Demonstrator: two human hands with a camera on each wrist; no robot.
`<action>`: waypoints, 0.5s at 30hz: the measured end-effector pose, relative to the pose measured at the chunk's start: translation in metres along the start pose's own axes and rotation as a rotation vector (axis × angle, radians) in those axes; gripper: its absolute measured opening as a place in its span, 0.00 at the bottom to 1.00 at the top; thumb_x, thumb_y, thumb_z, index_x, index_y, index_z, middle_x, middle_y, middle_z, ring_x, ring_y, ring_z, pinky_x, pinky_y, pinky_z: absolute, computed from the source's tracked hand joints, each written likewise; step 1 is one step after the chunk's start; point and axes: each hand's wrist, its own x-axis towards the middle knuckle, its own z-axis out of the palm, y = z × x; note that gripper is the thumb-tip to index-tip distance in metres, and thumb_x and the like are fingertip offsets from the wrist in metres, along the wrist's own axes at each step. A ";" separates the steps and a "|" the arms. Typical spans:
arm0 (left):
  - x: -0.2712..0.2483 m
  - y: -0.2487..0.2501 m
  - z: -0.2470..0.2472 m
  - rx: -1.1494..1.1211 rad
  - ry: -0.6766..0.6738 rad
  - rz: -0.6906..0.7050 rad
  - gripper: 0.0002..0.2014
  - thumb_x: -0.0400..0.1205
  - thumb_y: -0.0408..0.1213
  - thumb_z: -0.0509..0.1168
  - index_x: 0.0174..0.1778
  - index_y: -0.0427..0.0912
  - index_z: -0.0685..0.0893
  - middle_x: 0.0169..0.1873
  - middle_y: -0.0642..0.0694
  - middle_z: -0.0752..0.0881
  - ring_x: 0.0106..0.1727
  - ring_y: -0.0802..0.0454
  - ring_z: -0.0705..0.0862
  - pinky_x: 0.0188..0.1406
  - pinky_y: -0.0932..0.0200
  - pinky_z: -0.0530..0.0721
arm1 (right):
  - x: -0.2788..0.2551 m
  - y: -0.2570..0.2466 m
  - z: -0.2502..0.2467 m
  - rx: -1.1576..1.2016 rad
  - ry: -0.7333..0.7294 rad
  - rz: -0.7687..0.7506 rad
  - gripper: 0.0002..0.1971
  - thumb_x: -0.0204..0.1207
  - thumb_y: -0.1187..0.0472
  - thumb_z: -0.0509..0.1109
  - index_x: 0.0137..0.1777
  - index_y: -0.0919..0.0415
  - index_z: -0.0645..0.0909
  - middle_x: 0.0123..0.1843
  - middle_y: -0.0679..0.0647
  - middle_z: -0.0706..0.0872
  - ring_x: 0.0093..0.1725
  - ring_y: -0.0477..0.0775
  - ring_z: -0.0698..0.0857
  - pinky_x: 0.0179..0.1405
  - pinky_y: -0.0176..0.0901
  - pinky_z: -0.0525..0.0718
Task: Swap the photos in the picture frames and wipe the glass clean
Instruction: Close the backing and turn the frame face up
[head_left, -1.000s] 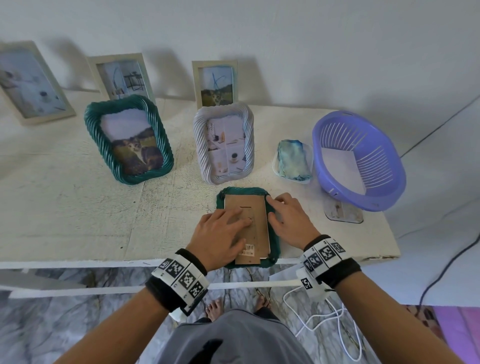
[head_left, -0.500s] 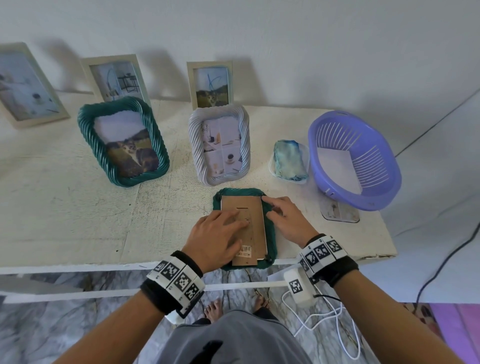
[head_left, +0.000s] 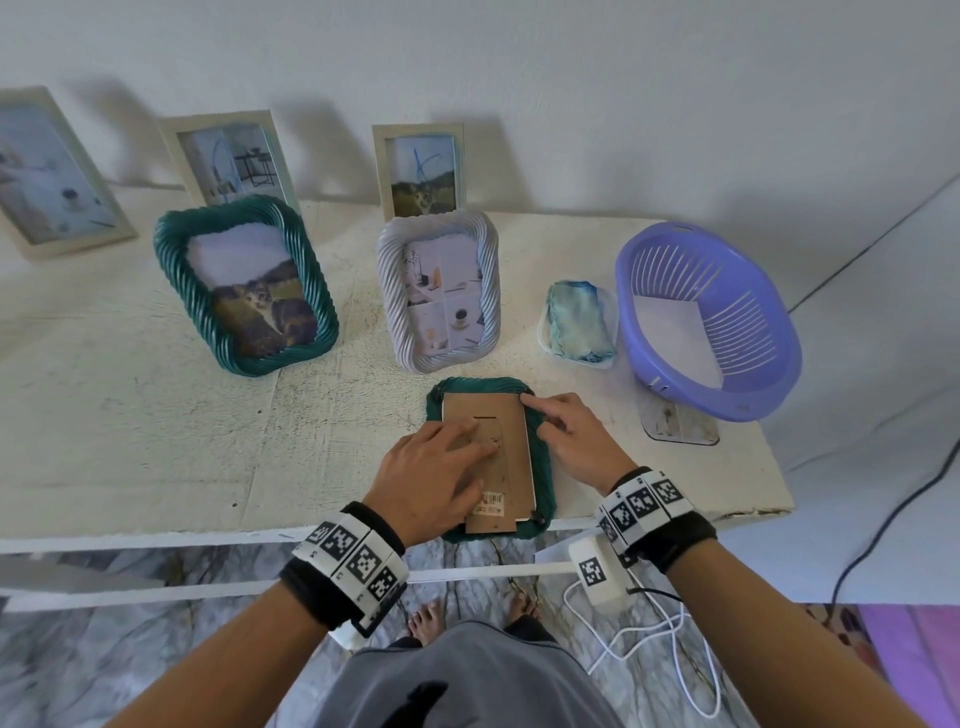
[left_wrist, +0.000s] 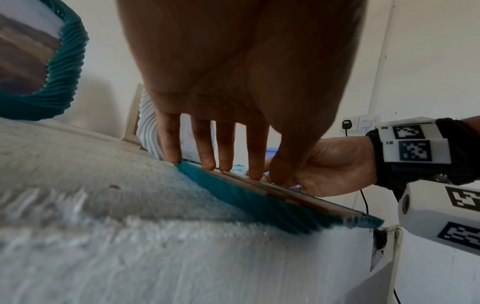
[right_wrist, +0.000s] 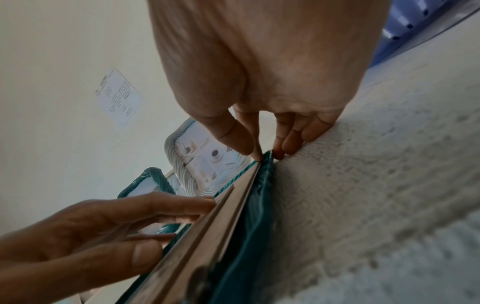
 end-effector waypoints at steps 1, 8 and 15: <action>0.000 0.000 0.000 -0.002 0.003 0.001 0.27 0.79 0.57 0.50 0.70 0.55 0.81 0.71 0.49 0.80 0.66 0.46 0.79 0.56 0.45 0.85 | 0.000 -0.001 0.001 -0.014 0.002 -0.003 0.23 0.83 0.67 0.60 0.77 0.52 0.74 0.61 0.55 0.73 0.62 0.53 0.74 0.64 0.38 0.70; -0.001 -0.001 0.002 -0.005 0.023 0.019 0.27 0.79 0.57 0.51 0.71 0.56 0.81 0.72 0.50 0.79 0.66 0.47 0.79 0.56 0.45 0.85 | 0.001 0.001 0.002 -0.121 0.015 -0.025 0.23 0.82 0.64 0.61 0.77 0.51 0.73 0.59 0.54 0.72 0.61 0.55 0.74 0.68 0.49 0.73; -0.005 -0.004 0.004 -0.103 0.035 -0.002 0.29 0.79 0.58 0.50 0.74 0.56 0.77 0.76 0.54 0.74 0.71 0.51 0.75 0.63 0.47 0.81 | -0.024 -0.004 0.015 -0.333 0.053 -0.178 0.25 0.81 0.44 0.62 0.78 0.34 0.63 0.68 0.55 0.71 0.67 0.58 0.69 0.67 0.52 0.71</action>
